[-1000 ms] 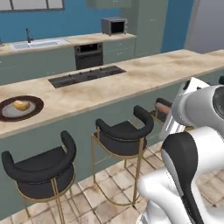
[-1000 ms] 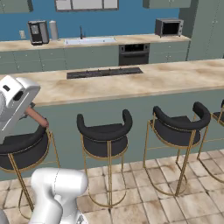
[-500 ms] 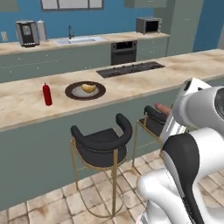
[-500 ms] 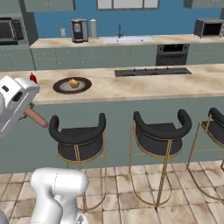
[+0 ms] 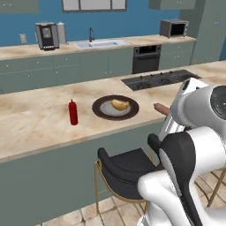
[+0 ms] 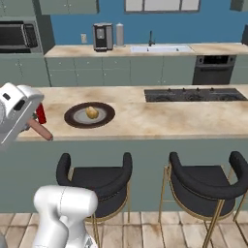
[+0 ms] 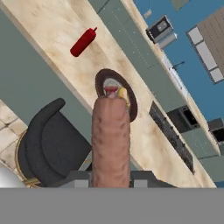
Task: Move the hot dog bun to the plate on the dining table and place the condiment next to that plate. Then navigate to the fridge and take the sausage and place it on the plate as well.
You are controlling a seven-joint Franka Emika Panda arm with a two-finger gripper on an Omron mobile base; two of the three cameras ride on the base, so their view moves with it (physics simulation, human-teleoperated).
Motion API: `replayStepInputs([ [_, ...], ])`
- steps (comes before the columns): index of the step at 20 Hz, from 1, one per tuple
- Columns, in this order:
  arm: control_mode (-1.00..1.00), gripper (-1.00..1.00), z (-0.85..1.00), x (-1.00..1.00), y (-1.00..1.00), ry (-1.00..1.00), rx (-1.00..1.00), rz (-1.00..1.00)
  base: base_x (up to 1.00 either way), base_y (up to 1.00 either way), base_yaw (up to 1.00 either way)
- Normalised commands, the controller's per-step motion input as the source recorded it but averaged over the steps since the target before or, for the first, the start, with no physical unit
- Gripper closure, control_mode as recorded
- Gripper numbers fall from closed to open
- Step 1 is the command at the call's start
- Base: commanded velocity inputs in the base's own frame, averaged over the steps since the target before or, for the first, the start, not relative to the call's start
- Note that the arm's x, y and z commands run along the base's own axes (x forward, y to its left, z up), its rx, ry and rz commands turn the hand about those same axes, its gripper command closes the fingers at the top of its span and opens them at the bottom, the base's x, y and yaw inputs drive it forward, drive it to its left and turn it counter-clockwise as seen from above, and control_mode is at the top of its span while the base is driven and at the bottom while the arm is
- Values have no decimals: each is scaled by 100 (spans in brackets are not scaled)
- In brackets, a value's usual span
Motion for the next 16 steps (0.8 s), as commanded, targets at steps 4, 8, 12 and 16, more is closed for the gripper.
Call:
replayStepInputs([
  [4, 100, 100, 0, 0, 0, 0, 0, 0, 100, 0, 31],
  [8, -100, 100, 0, 75, 1, 17, 0, 18, 25, 0, 8],
  [12, -100, 100, 0, 100, 29, 40, 0, 2, 0, 0, 0],
  [16, -100, 100, -6, 100, 42, 45, -11, 0, 0, 0, 0],
])
